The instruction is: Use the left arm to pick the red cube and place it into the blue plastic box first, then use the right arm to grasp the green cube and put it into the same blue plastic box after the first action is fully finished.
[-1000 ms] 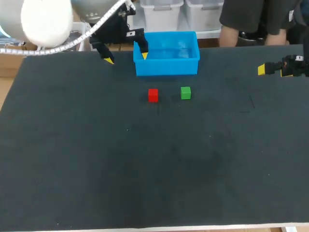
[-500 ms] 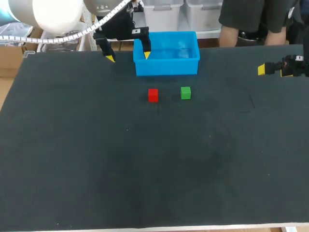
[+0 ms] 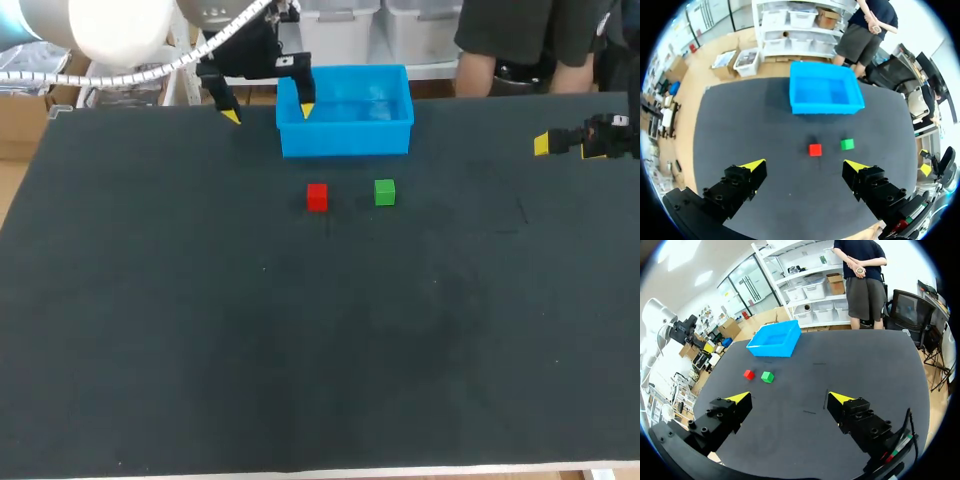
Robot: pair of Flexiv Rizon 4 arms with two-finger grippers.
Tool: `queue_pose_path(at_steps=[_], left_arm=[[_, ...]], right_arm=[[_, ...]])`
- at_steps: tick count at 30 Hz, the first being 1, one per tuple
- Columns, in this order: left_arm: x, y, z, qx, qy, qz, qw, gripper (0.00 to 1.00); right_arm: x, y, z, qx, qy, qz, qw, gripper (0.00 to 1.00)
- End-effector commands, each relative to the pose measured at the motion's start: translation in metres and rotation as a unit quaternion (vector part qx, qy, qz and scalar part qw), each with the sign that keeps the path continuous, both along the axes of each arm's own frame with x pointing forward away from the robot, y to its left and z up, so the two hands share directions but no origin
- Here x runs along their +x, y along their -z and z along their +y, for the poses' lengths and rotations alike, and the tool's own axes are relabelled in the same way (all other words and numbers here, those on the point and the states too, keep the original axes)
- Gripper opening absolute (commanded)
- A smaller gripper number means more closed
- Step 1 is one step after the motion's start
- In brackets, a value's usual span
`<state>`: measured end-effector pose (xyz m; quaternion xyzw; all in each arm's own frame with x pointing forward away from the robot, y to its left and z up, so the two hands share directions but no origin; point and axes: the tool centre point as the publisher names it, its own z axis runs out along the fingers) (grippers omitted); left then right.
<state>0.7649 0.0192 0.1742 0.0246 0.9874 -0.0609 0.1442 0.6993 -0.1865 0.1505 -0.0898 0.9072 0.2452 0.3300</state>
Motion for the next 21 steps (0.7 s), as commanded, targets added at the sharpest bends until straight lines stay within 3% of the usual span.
queue_pose_path(at_steps=[1,14,21], left_arm=[[0.014,-0.009,-0.014,0.013,0.000,0.018,1.000,1.00],[0.026,-0.011,-0.045,0.076,-0.020,0.064,0.995,1.00],[0.029,-0.008,-0.054,0.061,-0.043,0.076,0.994,1.00]], right_arm=[[0.000,0.000,0.001,0.000,0.001,0.000,1.000,1.00],[0.000,0.000,0.001,0.000,0.001,0.000,1.000,1.00],[0.000,0.000,0.001,0.000,0.001,0.000,1.000,1.00]])
